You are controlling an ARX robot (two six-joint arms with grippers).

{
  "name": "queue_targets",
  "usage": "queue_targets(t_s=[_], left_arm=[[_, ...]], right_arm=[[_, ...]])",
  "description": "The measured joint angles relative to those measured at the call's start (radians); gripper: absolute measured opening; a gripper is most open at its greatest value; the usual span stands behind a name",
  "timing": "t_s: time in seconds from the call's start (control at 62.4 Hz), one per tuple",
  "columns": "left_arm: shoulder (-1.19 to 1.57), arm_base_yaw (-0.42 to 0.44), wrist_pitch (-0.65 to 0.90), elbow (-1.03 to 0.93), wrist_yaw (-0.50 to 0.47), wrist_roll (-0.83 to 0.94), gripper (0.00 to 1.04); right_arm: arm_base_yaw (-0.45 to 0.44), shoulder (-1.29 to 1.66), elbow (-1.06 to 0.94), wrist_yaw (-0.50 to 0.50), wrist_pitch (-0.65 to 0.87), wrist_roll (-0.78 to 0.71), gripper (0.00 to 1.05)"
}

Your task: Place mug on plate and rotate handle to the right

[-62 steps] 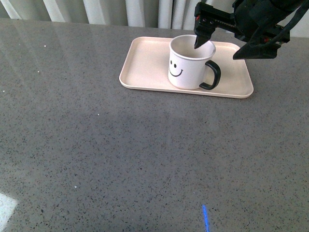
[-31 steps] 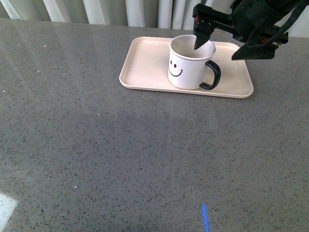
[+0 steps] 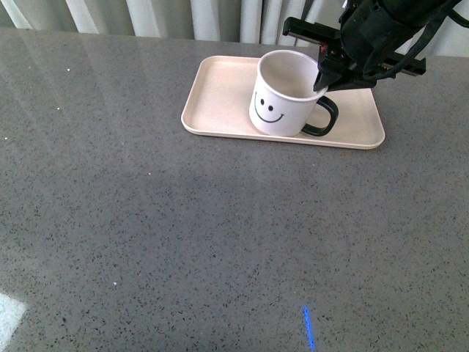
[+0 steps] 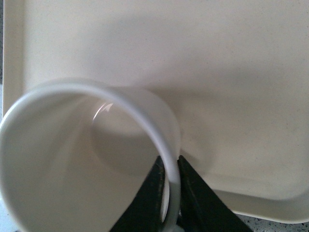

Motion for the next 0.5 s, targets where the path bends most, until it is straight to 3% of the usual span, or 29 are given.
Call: queue_targets(t_s=[0.24,0.497], left_arm=[[0.0,0.0,0.0,0.0,0.0,0.0,0.96],[0.0,0.0,0.0,0.0,0.0,0.0,0.96]], right_arm=[[-0.014,-0.036,0.058,-0.003,-0.089,-0.133,0.02],[-0.058,-0.027,0.235,-0.106,-0.256,-0.394,0.02]])
